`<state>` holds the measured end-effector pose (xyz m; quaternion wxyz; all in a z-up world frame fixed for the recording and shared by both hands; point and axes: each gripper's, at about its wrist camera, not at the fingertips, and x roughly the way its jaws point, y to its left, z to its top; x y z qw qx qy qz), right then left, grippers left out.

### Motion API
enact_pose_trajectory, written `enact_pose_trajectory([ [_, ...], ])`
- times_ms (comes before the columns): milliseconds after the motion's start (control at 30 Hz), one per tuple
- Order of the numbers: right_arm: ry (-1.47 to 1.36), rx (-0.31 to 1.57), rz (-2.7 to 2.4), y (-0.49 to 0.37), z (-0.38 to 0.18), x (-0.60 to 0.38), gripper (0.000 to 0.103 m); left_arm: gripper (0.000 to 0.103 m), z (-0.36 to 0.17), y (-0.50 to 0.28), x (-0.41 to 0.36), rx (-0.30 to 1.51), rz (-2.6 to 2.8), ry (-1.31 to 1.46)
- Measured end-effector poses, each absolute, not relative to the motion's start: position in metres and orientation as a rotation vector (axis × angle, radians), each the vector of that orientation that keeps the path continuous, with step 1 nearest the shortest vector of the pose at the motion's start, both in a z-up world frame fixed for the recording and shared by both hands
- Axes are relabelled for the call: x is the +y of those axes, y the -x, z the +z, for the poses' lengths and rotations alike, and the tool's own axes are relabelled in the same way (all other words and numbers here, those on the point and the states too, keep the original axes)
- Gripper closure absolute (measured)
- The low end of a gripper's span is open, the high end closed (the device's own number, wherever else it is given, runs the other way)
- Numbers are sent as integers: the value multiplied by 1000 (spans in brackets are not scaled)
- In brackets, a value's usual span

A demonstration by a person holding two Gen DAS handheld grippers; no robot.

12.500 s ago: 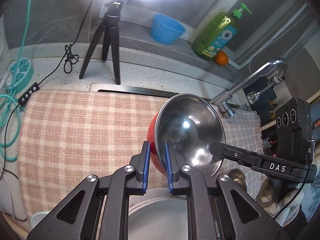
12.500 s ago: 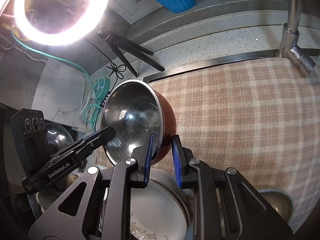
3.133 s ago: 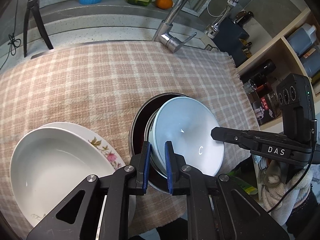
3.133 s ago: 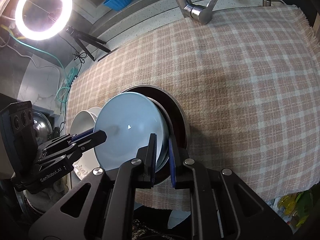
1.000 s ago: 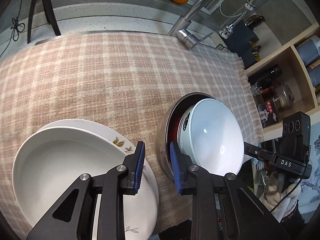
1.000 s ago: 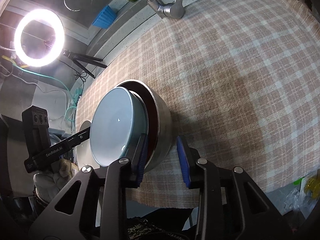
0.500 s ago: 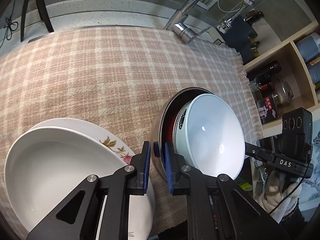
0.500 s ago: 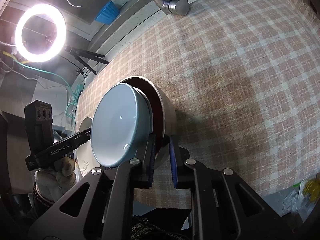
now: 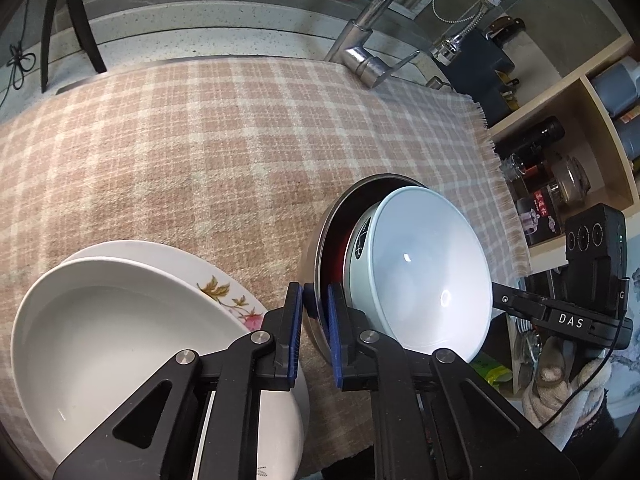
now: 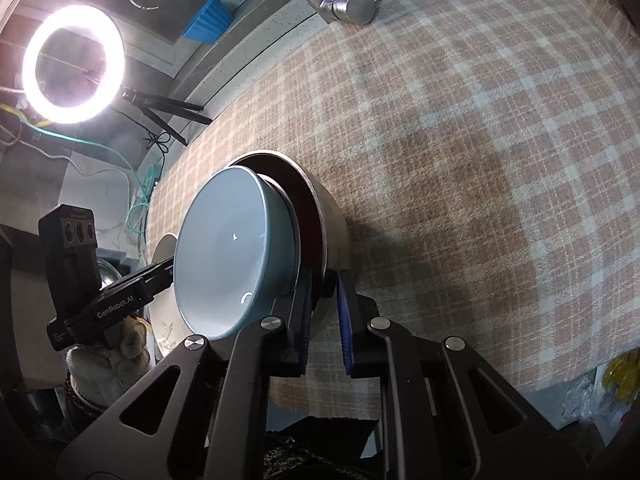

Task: Organize plates and bowls
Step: 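Close the right gripper on the steel bowl rim, then lift the nested steel bowl and lower it onto the plate stack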

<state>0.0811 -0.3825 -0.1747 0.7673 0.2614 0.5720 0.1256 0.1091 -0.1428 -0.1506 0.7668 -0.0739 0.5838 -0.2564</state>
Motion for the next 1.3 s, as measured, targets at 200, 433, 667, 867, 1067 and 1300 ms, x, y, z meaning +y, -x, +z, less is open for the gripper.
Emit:
enact_pose_trajectory([
  [200,-564,1256,269,-82,-173,-382,91,93,-146,-109,-142,1256,-552,164],
  [433,-563,1242,274,-82,-164,-381,90,93,-134,-107,-141,1229,-552,174],
  [667,-537,1216,291,-84,-142,-379,90,93,-117,-102,-137,1190,-551,190],
  [867,-502,1200,337,-89,-122,-365,90,93,-101,-94,-118,1145,-519,238],
  [1067,-453,1195,411,-95,-108,-339,90,93,-87,-82,-89,1102,-460,283],
  [1300,-392,1217,511,-101,-106,-300,90,93,-82,-63,-50,1067,-358,336],
])
